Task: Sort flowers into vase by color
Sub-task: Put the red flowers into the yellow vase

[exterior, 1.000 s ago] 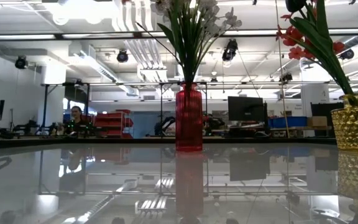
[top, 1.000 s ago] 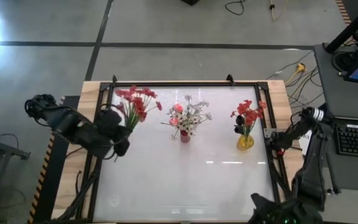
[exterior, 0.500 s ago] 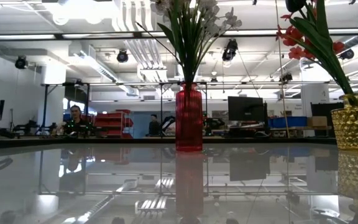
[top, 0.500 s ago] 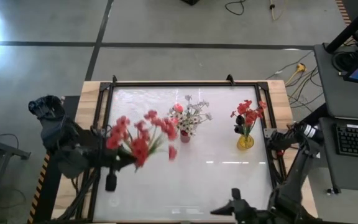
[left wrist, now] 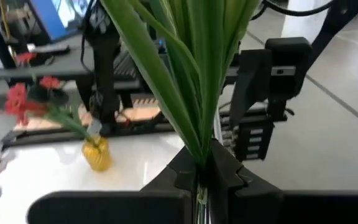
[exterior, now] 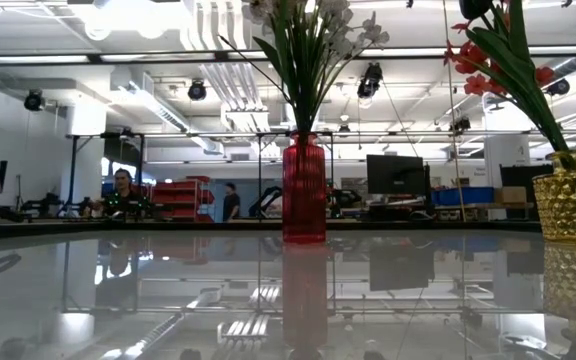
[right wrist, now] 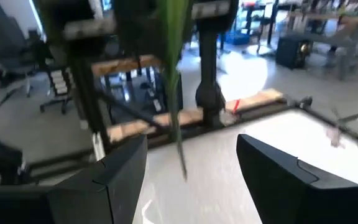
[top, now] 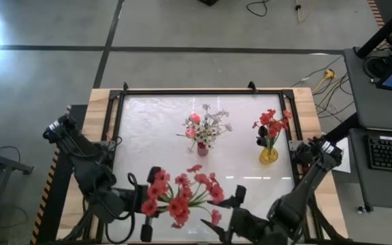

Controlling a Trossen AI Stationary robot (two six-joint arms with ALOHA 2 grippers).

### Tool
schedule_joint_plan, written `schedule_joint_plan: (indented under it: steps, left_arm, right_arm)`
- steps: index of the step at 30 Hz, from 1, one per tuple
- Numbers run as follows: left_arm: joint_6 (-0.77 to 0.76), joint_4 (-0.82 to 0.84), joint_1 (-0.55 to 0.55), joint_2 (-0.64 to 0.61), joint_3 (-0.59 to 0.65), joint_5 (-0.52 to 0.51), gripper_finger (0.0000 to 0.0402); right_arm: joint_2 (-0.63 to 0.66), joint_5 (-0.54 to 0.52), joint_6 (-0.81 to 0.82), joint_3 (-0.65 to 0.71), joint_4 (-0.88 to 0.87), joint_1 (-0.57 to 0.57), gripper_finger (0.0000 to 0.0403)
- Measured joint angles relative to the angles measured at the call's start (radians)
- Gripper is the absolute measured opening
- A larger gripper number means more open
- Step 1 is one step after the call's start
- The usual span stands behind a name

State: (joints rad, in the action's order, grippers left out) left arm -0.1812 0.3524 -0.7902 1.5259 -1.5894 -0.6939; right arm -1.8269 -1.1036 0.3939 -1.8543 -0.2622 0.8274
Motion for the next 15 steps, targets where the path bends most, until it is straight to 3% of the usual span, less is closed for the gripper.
schedule_joint_plan:
  steps: [8,15]
  left_arm:
    - [0.081,-0.063,0.033,0.015,-0.001,0.065,0.0]
    - [0.156,-0.003,0.058,0.007,-0.002,0.15,0.0]
  right_arm:
    - [-0.036,0.039,-0.4,-0.033,0.428,-0.031,0.0223]
    - [-0.036,0.039,-0.404,-0.033,0.399,-0.057,0.021]
